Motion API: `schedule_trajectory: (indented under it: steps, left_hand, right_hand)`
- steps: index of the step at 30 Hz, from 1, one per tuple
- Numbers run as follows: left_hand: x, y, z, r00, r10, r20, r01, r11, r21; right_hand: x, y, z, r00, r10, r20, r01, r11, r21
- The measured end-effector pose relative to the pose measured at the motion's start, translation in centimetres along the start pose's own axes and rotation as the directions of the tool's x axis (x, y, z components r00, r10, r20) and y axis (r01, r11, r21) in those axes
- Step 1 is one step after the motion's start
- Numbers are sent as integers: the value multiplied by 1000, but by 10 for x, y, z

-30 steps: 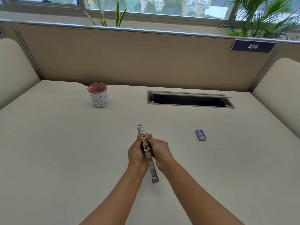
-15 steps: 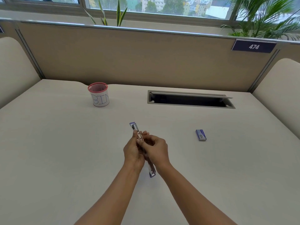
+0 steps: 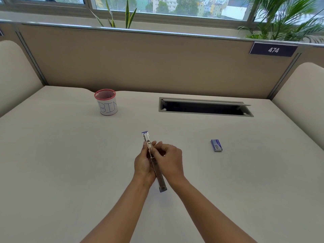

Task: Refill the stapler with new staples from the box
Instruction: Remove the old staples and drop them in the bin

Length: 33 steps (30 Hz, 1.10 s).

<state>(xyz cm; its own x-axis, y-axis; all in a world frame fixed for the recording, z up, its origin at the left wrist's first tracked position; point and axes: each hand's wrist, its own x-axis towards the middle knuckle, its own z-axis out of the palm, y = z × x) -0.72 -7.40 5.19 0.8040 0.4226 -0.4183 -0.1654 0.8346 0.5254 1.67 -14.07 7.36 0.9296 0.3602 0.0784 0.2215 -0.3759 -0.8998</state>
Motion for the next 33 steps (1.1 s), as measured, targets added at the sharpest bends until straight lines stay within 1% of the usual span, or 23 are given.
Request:
schedule_trajectory:
  steps: [2, 4, 8, 10, 15, 33]
  left_hand:
    - [-1, 0, 1, 1000, 5, 5, -5, 1000, 12]
    - [-2, 0, 2, 1000, 10, 18, -11, 1000, 19]
    - [-1, 0, 1, 999, 27, 27, -28, 999, 41]
    - [0, 0, 0, 1000, 15, 19, -16, 999, 46]
    - [2, 1, -3, 1000, -15, -1, 15, 999, 49]
    - [3, -1, -4, 994, -35, -101, 44, 995, 93]
  right_hand:
    - [0, 0, -2, 996, -87, -24, 85, 991, -99]
    - [1, -1, -4, 986, -163, -33, 157, 978, -136]
    - [5, -4, -6, 963, -269, 29, 268, 936, -227]
    - [6, -4, -6, 959, -278, 65, 285, 920, -269]
    - [8, -2, -4, 954, -284, 100, 301, 901, -311]
    - [2, 6, -2, 959, -258, 118, 283, 899, -333]
